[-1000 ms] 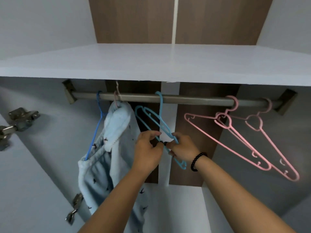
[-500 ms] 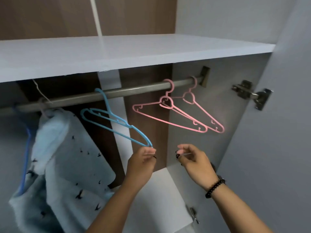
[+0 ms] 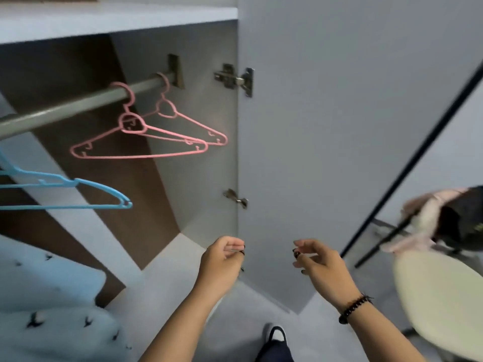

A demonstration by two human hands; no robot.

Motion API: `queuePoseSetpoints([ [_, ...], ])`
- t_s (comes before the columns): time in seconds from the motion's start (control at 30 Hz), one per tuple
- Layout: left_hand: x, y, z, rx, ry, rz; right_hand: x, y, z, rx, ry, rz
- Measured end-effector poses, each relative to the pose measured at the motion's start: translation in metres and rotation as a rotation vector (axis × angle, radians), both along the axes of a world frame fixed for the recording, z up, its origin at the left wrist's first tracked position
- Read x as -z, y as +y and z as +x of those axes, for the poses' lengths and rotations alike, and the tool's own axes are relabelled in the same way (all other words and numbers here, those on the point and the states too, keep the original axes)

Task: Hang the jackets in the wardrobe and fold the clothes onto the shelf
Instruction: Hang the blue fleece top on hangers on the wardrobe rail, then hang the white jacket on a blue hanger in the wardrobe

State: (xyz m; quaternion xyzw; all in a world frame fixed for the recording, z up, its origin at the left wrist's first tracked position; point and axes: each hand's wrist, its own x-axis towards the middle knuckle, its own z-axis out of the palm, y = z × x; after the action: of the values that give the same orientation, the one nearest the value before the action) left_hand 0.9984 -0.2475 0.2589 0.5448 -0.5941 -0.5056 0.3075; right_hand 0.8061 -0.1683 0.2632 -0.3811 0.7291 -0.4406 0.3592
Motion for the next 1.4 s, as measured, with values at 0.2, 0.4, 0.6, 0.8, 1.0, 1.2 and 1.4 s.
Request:
queuePoseSetpoints([
  [0.2,0.004,0.043,-0.066,0.248,-0.025,0.074,-0.002,0.082,-0.058,0.254,0.009,0.030],
  [0.4,0.005,0.067,-0.143,0.402,-0.079,0.065,0.003,0.139,-0.120,0.425,-0.029,0.037],
  [0.6,0.003,0.110,-0.251,0.553,-0.072,0.109,0.006,0.204,-0.200,0.555,-0.049,0.049],
  [0.8,0.000,0.174,-0.372,0.686,-0.046,0.152,0.008,0.285,-0.294,0.678,-0.039,0.066],
  [1.0,-0.004,0.242,-0.474,0.816,-0.052,0.212,0.004,0.360,-0.370,0.776,-0.040,0.065],
  [1.2,-0.013,0.277,-0.552,0.952,-0.090,0.189,0.005,0.402,-0.421,0.928,-0.101,0.026],
  [1.4,-0.003,0.287,-0.627,1.084,-0.125,0.187,0.016,0.418,-0.472,1.001,-0.144,0.051],
])
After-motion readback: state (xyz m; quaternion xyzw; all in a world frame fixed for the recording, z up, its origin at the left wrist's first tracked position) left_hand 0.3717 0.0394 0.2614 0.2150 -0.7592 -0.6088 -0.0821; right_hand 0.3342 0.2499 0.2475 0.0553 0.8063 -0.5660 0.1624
